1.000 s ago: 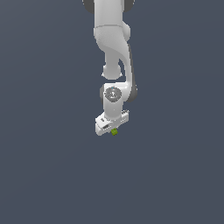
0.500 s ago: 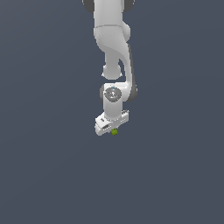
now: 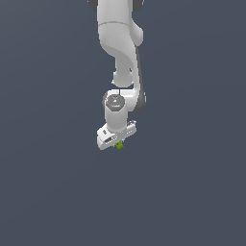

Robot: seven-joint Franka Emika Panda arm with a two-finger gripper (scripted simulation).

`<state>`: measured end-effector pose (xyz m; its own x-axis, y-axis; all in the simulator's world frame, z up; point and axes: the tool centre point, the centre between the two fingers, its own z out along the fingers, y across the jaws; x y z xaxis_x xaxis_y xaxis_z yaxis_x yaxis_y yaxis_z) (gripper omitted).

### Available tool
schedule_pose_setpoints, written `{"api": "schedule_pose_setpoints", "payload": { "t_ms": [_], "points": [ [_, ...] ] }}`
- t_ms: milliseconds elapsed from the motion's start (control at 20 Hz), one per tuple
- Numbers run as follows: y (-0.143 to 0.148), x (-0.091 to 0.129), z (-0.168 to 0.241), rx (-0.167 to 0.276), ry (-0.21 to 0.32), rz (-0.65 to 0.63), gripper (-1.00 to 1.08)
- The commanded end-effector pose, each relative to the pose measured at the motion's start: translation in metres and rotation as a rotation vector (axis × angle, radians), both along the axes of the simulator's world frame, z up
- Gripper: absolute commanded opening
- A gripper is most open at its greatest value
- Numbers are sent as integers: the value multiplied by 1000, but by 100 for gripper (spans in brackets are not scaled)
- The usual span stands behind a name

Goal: Pick up the object and move it to a goal position.

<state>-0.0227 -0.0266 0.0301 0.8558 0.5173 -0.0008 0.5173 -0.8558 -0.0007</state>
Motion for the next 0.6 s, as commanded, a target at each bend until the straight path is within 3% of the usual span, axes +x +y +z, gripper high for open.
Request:
{"api": "schedule_pose_setpoints", "payload": {
  "t_ms": [0,550],
  "points": [
    [-18,8,10,0,-1,-1,-100],
    [-114,51,65,1,-1,-1,-100]
  ]
}}
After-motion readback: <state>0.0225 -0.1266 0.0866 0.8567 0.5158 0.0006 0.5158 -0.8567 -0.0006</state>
